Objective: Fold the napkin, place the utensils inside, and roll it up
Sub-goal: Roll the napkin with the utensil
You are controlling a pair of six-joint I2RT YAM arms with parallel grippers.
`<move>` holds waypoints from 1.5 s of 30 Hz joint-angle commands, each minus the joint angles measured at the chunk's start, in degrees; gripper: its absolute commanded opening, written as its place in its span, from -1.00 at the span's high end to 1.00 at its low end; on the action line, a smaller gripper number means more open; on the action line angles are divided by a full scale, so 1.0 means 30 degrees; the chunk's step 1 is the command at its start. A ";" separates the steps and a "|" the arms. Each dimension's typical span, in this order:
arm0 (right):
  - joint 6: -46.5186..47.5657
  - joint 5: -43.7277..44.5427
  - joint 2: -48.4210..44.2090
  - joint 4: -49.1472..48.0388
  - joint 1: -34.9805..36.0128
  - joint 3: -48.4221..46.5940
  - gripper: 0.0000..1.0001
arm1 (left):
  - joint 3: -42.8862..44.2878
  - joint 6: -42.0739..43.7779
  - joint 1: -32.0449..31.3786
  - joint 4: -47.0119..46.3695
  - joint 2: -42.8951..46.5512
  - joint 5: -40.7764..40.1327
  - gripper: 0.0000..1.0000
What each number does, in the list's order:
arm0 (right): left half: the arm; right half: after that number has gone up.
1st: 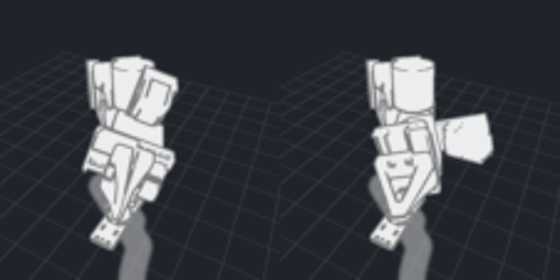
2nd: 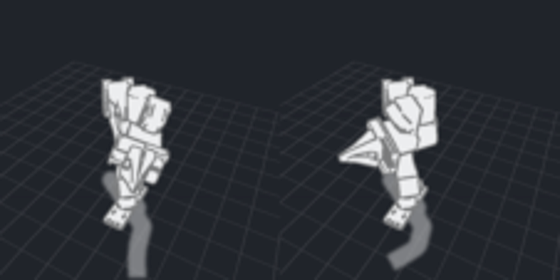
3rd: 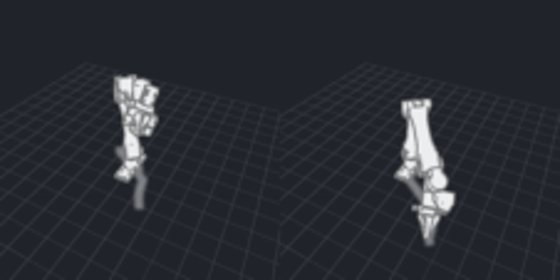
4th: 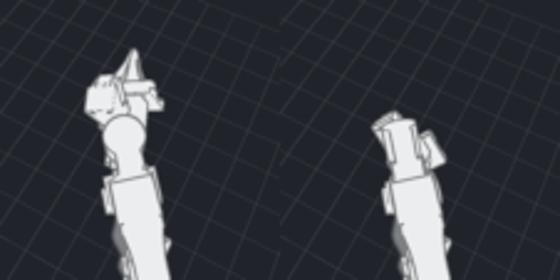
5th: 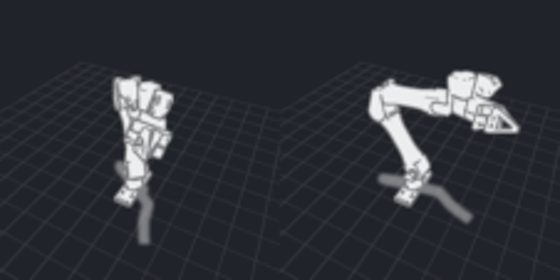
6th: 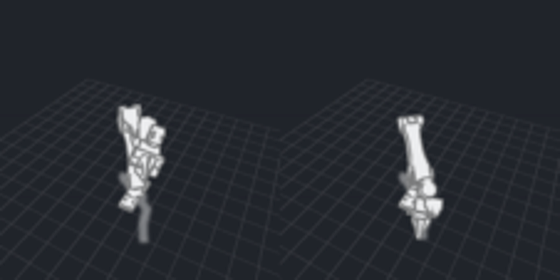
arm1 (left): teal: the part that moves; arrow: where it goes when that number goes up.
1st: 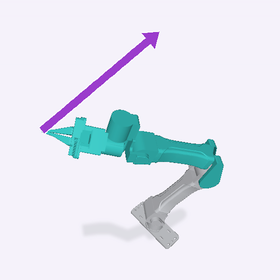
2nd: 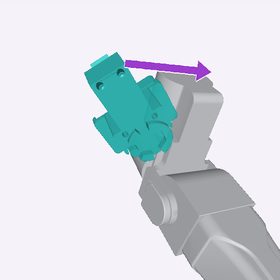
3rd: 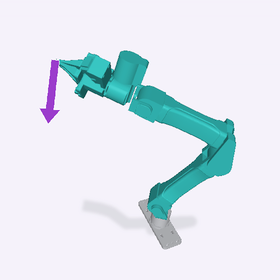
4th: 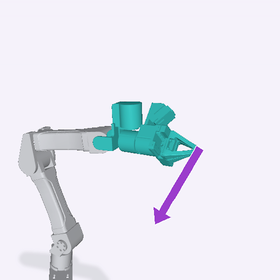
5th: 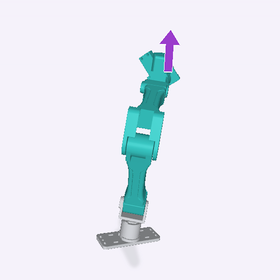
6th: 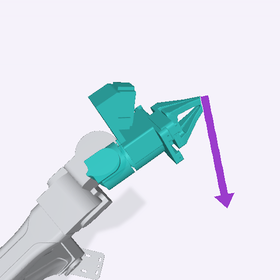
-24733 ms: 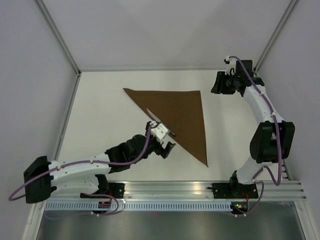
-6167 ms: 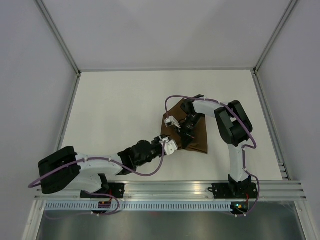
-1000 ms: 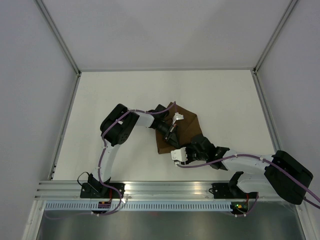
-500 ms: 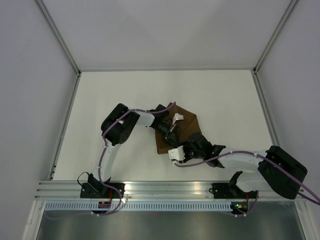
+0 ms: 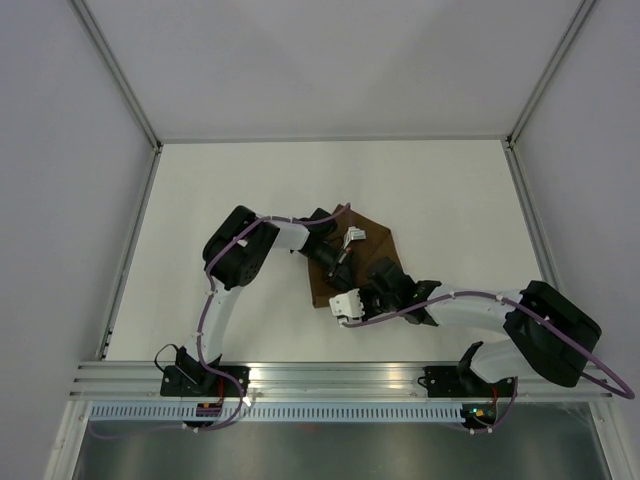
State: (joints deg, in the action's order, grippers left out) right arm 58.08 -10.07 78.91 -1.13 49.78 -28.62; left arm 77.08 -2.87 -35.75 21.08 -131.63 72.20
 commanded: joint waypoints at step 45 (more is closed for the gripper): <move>0.0941 -0.8539 1.2538 1.8681 -0.4931 -1.2221 0.70 | -1.7186 -0.4000 0.0911 -1.8564 2.2456 -2.6192 0.26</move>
State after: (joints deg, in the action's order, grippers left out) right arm 58.46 -35.92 108.05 45.58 34.76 -67.46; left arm 31.24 -18.39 -28.25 -20.78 -69.36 10.50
